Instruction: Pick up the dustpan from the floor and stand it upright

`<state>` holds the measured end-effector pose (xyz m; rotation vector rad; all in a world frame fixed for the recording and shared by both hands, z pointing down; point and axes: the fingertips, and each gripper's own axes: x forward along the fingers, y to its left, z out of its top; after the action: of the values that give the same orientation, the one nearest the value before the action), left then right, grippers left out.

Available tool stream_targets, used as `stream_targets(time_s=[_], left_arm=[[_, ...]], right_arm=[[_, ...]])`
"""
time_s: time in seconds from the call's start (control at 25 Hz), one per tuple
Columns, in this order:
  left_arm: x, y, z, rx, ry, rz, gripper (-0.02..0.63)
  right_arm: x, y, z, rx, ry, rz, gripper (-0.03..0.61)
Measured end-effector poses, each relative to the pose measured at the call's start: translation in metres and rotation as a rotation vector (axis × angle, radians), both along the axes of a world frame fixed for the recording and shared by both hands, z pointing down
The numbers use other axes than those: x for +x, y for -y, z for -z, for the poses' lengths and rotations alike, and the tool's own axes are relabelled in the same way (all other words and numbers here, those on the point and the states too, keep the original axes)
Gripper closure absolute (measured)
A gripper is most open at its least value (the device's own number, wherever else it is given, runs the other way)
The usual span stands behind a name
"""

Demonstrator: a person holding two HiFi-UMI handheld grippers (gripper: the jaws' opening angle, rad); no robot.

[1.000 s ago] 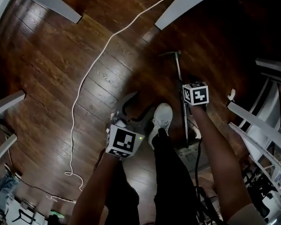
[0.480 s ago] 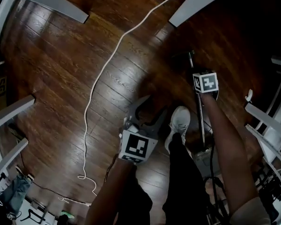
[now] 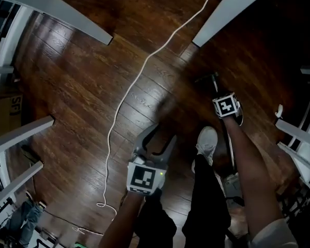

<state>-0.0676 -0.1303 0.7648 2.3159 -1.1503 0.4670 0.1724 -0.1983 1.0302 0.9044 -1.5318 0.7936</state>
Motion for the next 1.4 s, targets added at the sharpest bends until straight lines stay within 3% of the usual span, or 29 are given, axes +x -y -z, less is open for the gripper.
stream_targets(time_s=[0.12,0.2,0.36,0.56,0.68,0.8,0.92,1.12,1.28,1.4], left_arm=[[-0.003,-0.011,0.031,-0.008,-0.023,0.038,0.393],[0.009,-0.02,0.065,0.004,-0.049,0.009,0.393],[0.056,-0.033,0.164,0.077,-0.118,-0.163,0.393],[0.125,-0.105,0.282,0.096,-0.17,-0.327,0.397],[0.166,-0.15,0.338,0.127,-0.231,-0.479,0.399],[0.195,-0.198,0.357,0.093,-0.264,-0.577,0.399],[0.227,-0.242,0.367,0.088,-0.274,-0.646,0.399],[0.244,-0.304,0.406,0.139,-0.236,-0.696,0.399],[0.247,-0.329,0.446,0.249,-0.119,-0.648,0.399],[0.232,-0.39,0.5,0.347,-0.011,-0.565,0.399]], right_arm=[[-0.023,-0.004,0.074,0.116,0.093,0.027,0.509],[-0.024,-0.012,0.142,0.22,0.12,0.048,0.509],[-0.001,-0.048,0.284,0.392,0.111,-0.046,0.512],[0.063,-0.142,0.429,0.535,0.048,-0.162,0.512],[0.115,-0.219,0.489,0.62,-0.003,-0.334,0.512],[0.157,-0.298,0.523,0.673,-0.031,-0.483,0.512],[0.198,-0.375,0.539,0.656,-0.069,-0.58,0.511],[0.196,-0.484,0.549,0.573,-0.064,-0.696,0.508],[0.199,-0.504,0.548,0.59,0.094,-0.723,0.508],[0.166,-0.56,0.564,0.631,0.287,-0.784,0.49]])
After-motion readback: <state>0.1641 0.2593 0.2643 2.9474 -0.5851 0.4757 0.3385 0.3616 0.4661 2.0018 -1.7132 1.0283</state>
